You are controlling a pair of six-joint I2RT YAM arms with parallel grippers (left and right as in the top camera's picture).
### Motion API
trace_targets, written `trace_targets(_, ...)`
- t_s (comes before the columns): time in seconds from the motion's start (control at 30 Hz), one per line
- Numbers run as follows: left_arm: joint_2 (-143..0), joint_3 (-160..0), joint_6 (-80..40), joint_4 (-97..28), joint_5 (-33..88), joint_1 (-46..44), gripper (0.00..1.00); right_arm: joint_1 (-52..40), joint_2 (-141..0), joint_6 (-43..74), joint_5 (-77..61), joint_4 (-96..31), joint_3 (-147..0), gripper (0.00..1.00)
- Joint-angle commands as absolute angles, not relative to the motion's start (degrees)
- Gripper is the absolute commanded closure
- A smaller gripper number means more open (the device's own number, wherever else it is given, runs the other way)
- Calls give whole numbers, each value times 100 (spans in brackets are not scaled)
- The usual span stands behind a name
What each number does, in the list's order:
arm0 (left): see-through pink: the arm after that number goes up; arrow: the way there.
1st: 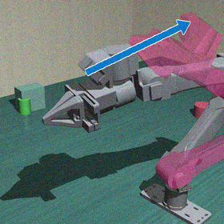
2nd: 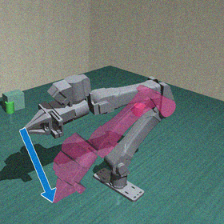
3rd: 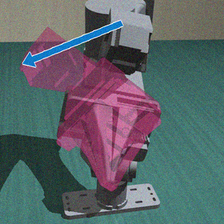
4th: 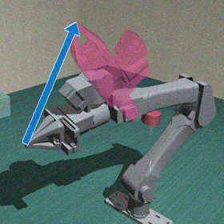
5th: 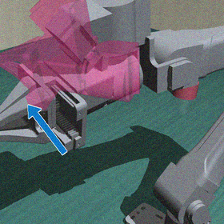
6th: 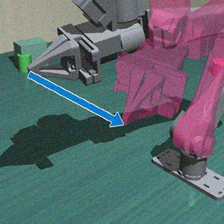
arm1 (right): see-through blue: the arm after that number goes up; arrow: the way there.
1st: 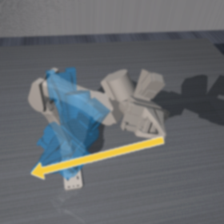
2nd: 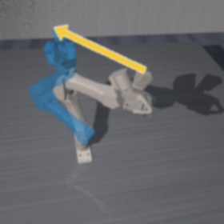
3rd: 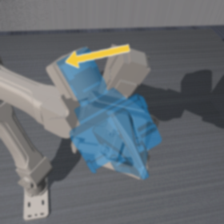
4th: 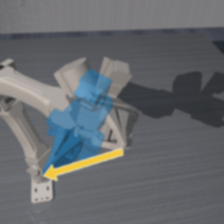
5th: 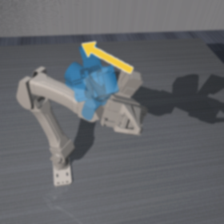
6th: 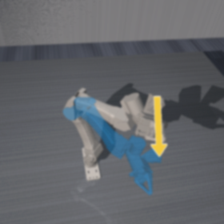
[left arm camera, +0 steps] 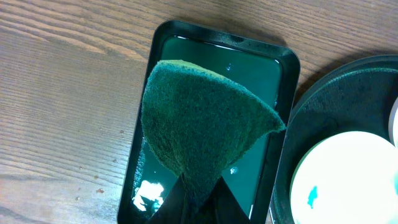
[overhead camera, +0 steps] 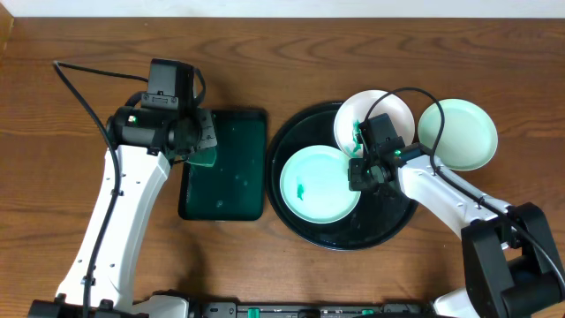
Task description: Clean dirty plates on tray and stack at the side
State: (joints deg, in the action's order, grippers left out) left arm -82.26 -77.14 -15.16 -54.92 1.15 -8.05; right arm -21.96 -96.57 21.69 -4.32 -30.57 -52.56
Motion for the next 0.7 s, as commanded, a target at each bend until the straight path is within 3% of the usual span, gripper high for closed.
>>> trace_targets(0.0, -8211, -7688, -1505, -5481, 82, -823, 93, -2213, -9566, 2185, -346, -3157, -5262, 89)
trace_targets(0.07, -8211, -7688, -1505, -5476, 82, -823, 93, -2213, -9559, 2185, -342, -3144, -5262, 65)
trace_targets(0.1, -8211, -7688, -1505, -5476, 82, -823, 93, -2209, -9559, 2182, -316, -3114, -5262, 64)
trace_targets(0.2, -8211, -7688, -1505, -5476, 82, -823, 93, -2206, -9564, 2182, -145, -2991, -5260, 72)
trace_targets(0.47, -8211, -7686, -1505, -5483, 82, -823, 93, -2209, -9612, 2182, -110, -2847, -5218, 76)
trace_targets(0.53, -8211, -7686, -1505, -5483, 82, -823, 93, -2209, -9612, 2182, -110, -2722, -5157, 81)
trace_targets(0.63, -8211, -7686, -1505, -5483, 82, -823, 93, -2213, -9612, 2182, -113, -2652, -5120, 99)
trace_targets(0.67, -8211, -7686, -1505, -5485, 82, -823, 93, -2213, -9612, 2182, -121, -2659, -5120, 99)
